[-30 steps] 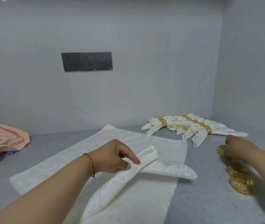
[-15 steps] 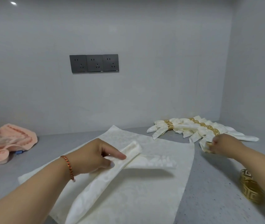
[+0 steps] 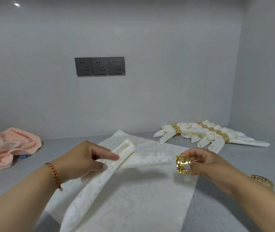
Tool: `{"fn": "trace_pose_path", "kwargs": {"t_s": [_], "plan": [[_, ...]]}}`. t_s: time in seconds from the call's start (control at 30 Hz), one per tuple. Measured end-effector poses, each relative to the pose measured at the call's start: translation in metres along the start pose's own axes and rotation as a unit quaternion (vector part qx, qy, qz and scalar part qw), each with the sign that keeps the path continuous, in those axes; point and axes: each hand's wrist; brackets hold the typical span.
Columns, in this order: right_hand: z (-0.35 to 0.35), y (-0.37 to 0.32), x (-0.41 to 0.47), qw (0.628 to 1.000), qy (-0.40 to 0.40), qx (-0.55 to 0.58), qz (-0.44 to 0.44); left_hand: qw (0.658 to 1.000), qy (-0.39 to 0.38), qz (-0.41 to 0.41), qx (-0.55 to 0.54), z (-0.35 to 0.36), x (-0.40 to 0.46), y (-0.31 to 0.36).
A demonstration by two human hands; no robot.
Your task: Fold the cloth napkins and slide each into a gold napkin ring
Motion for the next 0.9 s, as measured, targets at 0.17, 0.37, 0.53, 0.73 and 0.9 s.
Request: {"fn": "trace_pose_path", "kwargs": {"t_s": [0.17, 0.37, 0.53, 0.73, 0.9], "plan": [[0.005, -0.002, 0.002, 1.000, -0.011, -0.004, -0.011, 1.000, -0.015, 0.008, 0.001, 0.002, -0.005, 0.003], [0.011, -0.007, 0.002, 0.998, -0.052, 0.003, -0.020, 0.999, -0.037, 0.010, -0.005, 0.004, -0.010, 0.006], [0.018, -0.019, -0.001, 0.994, -0.086, -0.048, -0.036, 0.998, -0.056, 0.025, -0.002, 0.007, -0.013, 0.008], [0.038, -0.039, -0.009, 0.971, -0.102, -0.188, -0.110, 0.997, -0.070, 0.036, -0.003, 0.013, -0.016, 0.010], [0.057, -0.043, -0.012, 0.975, -0.070, -0.174, -0.120, 0.995, -0.085, 0.043, -0.014, 0.021, -0.015, 0.008]]}}
Point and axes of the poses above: each hand's wrist, its own x-axis towards the middle knuckle, its own z-axis out of the palm, y = z × x, and after that the axes turned 5 degrees about y, right-handed
